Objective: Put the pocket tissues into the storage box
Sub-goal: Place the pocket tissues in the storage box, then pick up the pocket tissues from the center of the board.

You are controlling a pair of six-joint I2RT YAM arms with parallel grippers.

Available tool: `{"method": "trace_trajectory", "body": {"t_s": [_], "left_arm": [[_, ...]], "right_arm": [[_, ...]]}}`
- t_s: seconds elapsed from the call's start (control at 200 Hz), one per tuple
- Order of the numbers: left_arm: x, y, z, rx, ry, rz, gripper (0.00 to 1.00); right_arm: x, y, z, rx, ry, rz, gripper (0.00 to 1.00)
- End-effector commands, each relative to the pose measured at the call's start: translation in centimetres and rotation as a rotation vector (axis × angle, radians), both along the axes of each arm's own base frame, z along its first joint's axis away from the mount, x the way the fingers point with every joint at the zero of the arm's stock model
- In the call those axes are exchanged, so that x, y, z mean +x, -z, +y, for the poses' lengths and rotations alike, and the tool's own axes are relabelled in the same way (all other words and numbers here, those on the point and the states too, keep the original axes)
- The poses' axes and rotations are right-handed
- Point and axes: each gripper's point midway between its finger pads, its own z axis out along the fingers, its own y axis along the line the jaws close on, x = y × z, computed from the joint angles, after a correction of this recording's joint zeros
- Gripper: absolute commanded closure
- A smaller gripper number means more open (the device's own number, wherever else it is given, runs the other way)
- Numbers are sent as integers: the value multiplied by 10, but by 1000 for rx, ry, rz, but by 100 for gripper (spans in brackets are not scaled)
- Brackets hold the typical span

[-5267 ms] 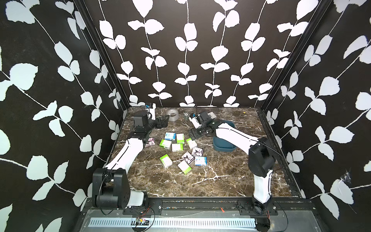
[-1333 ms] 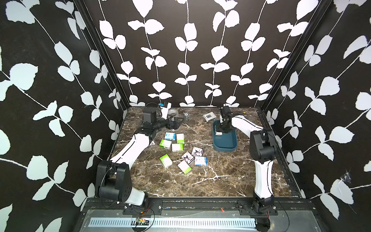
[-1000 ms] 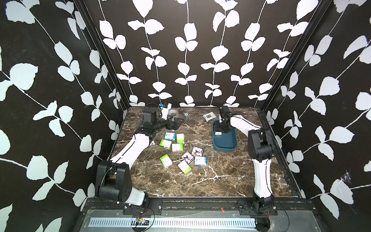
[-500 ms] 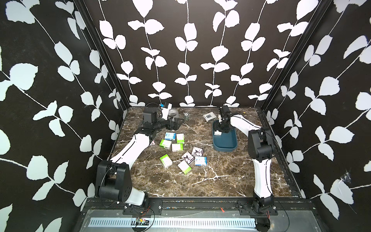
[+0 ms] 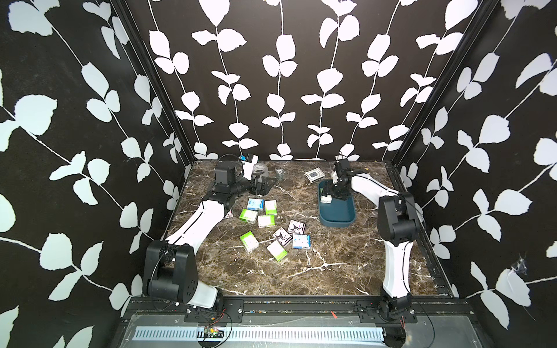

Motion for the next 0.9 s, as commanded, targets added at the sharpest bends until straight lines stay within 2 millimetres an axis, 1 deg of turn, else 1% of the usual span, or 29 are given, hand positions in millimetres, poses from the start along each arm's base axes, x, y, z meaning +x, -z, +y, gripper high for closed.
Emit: {"method": "trace_trajectory", "body": {"t_s": [0.0,0.13,0.2,0.25,0.31,0.39,0.455,0.515,0.61,0.68,0.745,0.815,0.895], "left_arm": [[2,-17,-3,-6,11,-40,1],[6,-15,-2,2,-12,-32,1],[6,-15,-4,2,-9,-30,1],[6,-17,-5,-1,-8,-34,1],[6,-17,-8,-5,0,-31,1],[6,-19,-11,-13,4,-33,1],[5,-19,-14,-20,9,-37,1],[5,-18,-16,-27,10,-33,1],[6,-17,-17,-35,6,-28,1],[4,-18,-16,-38,5,-29,1],[3,-21,-16,-42,5,-41,1],[8,-22,-11,-24,-37,-51,1],[11,-18,-5,18,-63,-44,1]], "right_arm": [[4,-42,-2,17,-17,-109,28],[-5,-70,-1,-38,-86,-152,26],[-13,-86,6,-98,-166,-189,25],[-21,-97,18,-133,-249,-225,24],[-36,-109,42,-162,-381,-269,22],[-61,-112,77,-194,-564,-303,19],[-82,-104,102,-196,-679,-303,18],[-101,-88,123,-160,-758,-281,18],[-125,-62,142,-123,-831,-215,18],[-138,-48,148,-120,-867,-186,18],[-149,-40,152,-110,-893,-172,18],[-158,-30,152,-106,-913,-151,18],[-167,-19,151,-113,-932,-119,18]]}}
